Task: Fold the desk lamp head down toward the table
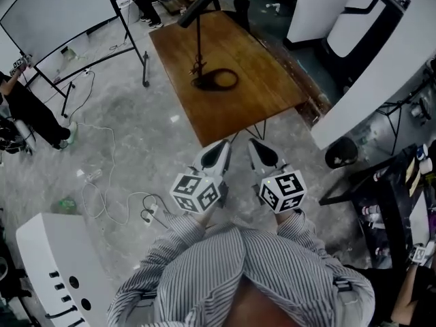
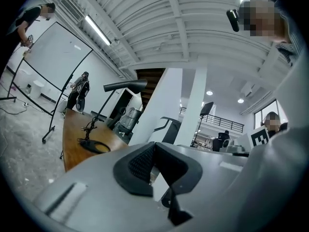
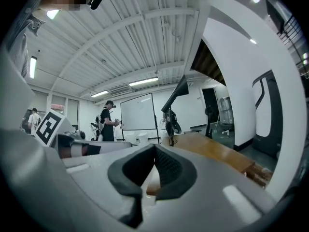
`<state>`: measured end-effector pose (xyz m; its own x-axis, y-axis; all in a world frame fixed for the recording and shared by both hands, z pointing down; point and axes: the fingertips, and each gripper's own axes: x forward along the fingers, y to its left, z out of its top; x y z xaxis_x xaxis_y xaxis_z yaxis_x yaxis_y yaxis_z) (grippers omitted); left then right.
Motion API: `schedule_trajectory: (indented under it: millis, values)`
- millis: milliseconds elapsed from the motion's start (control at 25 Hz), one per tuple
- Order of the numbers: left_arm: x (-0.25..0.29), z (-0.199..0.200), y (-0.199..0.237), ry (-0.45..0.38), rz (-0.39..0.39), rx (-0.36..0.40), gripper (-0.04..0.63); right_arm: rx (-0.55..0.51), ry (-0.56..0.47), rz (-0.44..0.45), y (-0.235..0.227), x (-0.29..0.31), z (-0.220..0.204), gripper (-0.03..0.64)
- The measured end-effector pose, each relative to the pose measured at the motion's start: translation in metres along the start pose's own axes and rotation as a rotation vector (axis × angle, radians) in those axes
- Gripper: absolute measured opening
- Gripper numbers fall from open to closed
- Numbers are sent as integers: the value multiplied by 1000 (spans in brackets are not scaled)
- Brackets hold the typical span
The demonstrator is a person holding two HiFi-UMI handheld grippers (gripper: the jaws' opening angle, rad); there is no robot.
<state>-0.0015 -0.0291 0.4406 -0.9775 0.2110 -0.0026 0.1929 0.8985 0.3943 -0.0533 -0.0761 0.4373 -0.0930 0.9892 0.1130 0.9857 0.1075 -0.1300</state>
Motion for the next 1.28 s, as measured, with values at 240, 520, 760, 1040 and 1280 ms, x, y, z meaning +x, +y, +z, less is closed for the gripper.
schedule_trajectory:
  millis: [240, 520, 760, 1040, 1280]
  values:
    - [63, 33, 69, -35, 13, 37, 8, -44, -18, -22, -47, 82, 20, 2]
    - [144, 90, 144, -18, -26, 109, 20, -48, -56, -41, -96, 181, 61, 2]
    - [189, 113, 202, 5, -8, 154, 20, -64, -73, -35, -111, 246, 79, 2]
    - [234, 125, 258, 64, 78, 239, 85, -137, -99, -26, -136, 279, 104, 2]
    - [263, 126, 295, 120, 154, 288, 181, -194, -105, 3, -155, 294, 137, 33]
